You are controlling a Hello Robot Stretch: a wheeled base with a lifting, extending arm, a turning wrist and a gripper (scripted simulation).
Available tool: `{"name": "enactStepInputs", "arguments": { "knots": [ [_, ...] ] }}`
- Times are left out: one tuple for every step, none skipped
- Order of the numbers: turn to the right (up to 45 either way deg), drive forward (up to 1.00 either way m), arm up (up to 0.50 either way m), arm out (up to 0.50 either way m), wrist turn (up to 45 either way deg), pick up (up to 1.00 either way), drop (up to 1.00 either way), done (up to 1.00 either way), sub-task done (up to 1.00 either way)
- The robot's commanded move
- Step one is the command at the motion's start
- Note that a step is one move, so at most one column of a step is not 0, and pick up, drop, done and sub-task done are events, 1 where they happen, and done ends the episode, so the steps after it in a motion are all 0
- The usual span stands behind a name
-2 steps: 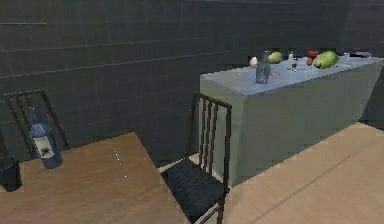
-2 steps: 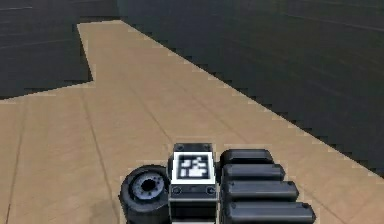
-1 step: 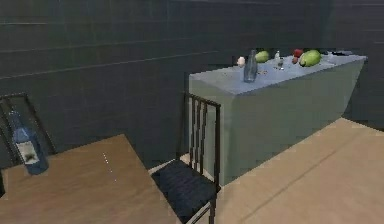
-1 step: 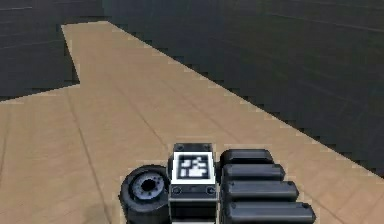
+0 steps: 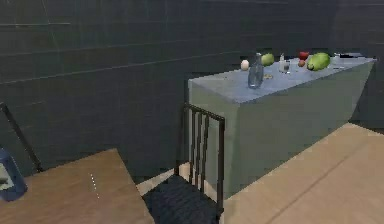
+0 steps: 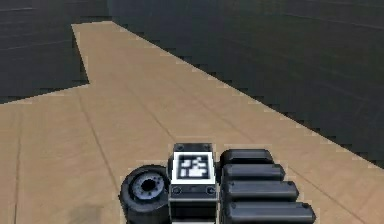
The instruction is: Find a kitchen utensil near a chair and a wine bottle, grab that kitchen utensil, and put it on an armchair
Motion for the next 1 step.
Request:
{"name": "enactStepInputs", "arguments": {
  "knots": [
    [-45.0, 0.00, 0.00, 0.00, 0.0, 0.00, 0.00, 0.00, 0.00]
  ]
}}
